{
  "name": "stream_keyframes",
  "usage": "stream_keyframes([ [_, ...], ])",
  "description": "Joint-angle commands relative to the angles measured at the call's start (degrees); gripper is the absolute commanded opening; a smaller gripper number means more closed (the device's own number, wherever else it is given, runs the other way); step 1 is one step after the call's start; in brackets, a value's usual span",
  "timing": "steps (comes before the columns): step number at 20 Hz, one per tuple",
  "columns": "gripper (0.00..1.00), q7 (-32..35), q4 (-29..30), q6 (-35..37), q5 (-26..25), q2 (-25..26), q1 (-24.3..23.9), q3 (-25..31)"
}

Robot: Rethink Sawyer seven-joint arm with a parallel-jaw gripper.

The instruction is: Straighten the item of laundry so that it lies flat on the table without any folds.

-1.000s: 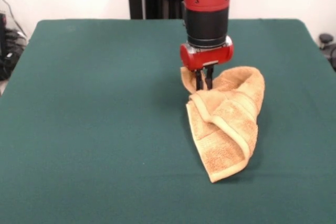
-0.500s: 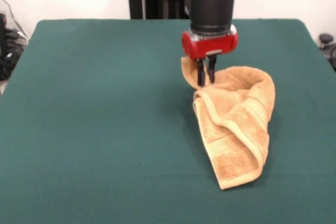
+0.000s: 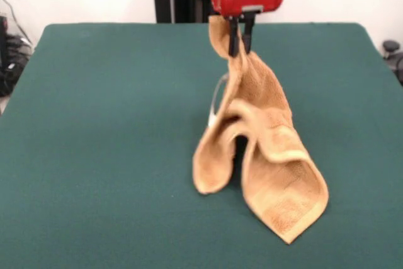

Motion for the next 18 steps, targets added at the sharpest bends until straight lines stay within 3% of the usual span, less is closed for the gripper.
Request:
stream_keyframes([
  [1, 0.0, 4.7, 5.6, 5.0, 3.0, -2.9, 0.0, 4.1],
  [10, 0.0, 4.7, 5.2, -0.1, 0.5, -1.5, 0.2, 3.9],
  [15, 0.0, 3.5, 2.4, -4.1, -5.6, 1.1, 2.2, 0.3],
  [18, 0.0, 2.8, 0.6, -1.8, -7.8, 2.0, 3.2, -1.3],
])
